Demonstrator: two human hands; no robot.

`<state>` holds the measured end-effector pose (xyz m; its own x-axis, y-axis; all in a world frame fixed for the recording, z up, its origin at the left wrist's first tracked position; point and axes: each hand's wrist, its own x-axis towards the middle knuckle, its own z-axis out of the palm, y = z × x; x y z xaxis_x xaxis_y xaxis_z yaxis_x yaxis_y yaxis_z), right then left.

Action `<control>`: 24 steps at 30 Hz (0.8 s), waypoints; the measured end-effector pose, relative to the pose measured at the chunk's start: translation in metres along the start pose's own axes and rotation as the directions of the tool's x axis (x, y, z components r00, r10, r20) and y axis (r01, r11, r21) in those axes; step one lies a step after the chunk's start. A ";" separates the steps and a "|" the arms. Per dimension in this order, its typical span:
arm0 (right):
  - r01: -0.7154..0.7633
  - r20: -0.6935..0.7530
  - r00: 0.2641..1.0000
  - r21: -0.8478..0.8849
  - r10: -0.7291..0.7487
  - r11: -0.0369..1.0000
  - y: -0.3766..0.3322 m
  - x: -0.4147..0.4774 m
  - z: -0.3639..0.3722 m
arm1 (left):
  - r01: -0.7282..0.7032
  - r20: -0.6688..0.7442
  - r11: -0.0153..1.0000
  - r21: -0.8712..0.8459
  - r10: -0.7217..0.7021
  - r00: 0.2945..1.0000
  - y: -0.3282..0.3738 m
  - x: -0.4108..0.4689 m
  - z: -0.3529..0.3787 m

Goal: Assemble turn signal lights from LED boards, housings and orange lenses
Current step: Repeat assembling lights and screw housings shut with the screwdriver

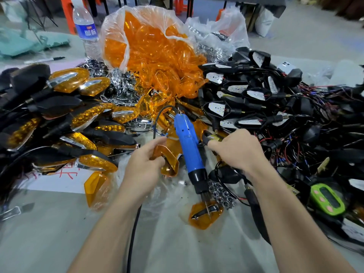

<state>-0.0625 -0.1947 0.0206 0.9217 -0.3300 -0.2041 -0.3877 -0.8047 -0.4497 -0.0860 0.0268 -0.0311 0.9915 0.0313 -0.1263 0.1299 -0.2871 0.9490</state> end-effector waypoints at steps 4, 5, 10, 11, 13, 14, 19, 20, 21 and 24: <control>0.074 0.068 0.993 0.265 -0.095 0.961 -0.001 -0.030 -0.022 | -0.136 -0.189 0.984 0.119 0.157 0.969 0.008 -0.001 0.009; 0.105 0.046 0.991 0.317 -0.126 0.943 -0.002 -0.038 -0.023 | -0.180 -0.233 0.978 0.107 0.200 0.952 0.012 -0.003 0.011; 0.259 -0.076 0.966 0.363 -0.248 0.895 -0.017 -0.073 -0.004 | -0.023 0.076 0.860 -0.511 0.072 0.995 0.037 -0.007 0.015; 0.274 -0.089 0.962 0.347 -0.259 0.897 -0.020 -0.076 0.002 | 0.034 0.131 0.829 -0.558 0.048 0.990 0.040 -0.006 0.014; 0.279 -0.088 0.960 0.312 -0.265 0.908 -0.024 -0.081 0.014 | 0.082 0.147 0.807 -0.585 0.006 0.989 0.040 -0.003 0.011; 0.273 -0.075 0.962 0.313 -0.263 0.909 -0.025 -0.081 0.018 | 0.099 0.148 0.794 -0.600 -0.011 0.989 0.038 -0.001 0.008; 0.268 -0.179 0.962 0.470 -0.207 0.841 -0.029 -0.063 0.028 | 0.168 0.246 0.758 -0.630 -0.011 0.969 0.023 -0.002 -0.009; 0.272 -0.187 0.961 0.494 -0.205 0.826 -0.033 -0.059 0.031 | 0.172 0.264 0.766 -0.619 -0.003 0.964 0.020 -0.003 -0.011; 0.280 -0.193 0.959 0.511 -0.209 0.812 -0.036 -0.055 0.034 | 0.175 0.281 0.775 -0.608 0.004 0.960 0.017 -0.003 -0.012; 0.318 -0.229 0.946 0.511 -0.231 0.798 -0.046 -0.052 0.039 | 0.165 0.283 0.800 -0.577 0.006 0.959 0.014 -0.006 -0.015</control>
<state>-0.0932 -0.1215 0.0178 0.9648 -0.2393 0.1094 -0.0243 -0.4949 -0.8686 -0.0902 0.0366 -0.0128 0.9500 -0.2423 -0.1970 0.2713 0.3282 0.9048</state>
